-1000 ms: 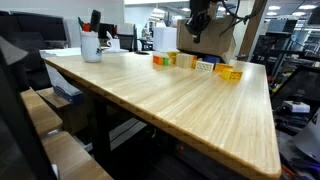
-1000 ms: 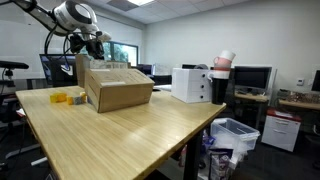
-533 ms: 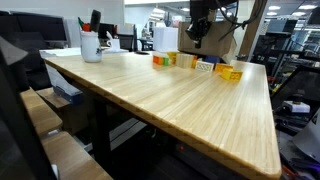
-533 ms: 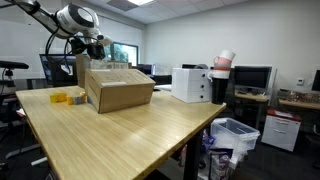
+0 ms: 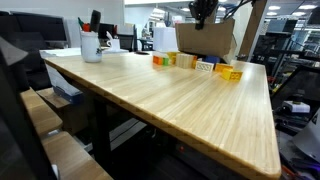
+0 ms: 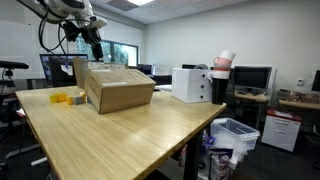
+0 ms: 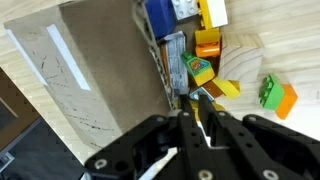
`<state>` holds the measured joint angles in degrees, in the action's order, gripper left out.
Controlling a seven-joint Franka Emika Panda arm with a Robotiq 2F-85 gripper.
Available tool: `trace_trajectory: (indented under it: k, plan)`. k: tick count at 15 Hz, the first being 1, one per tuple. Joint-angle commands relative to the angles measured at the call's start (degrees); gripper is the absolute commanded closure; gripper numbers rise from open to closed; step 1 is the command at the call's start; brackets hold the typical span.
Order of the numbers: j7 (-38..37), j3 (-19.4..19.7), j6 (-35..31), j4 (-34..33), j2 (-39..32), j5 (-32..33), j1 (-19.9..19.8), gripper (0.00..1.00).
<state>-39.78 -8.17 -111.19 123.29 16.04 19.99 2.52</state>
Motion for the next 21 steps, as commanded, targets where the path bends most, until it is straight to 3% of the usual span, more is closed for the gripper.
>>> trace_trajectory:
  k: [1, 10, 13, 17, 21]
  plan:
    - [-2.6, -0.9, -3.6, 2.8, 3.7, 2.1, -1.1, 0.55]
    - [-9.6, -3.3, -8.5, 7.4, 5.3, 13.7, -2.9, 0.05]
    - [-7.9, -2.6, -6.6, 8.8, 5.6, 11.9, -1.7, 0.00]
    - [-5.8, -2.7, -6.4, 11.2, 6.8, 9.5, -0.2, 0.00]
    - [0.5, -2.3, -6.2, 13.7, 8.4, 1.0, 2.9, 0.00]
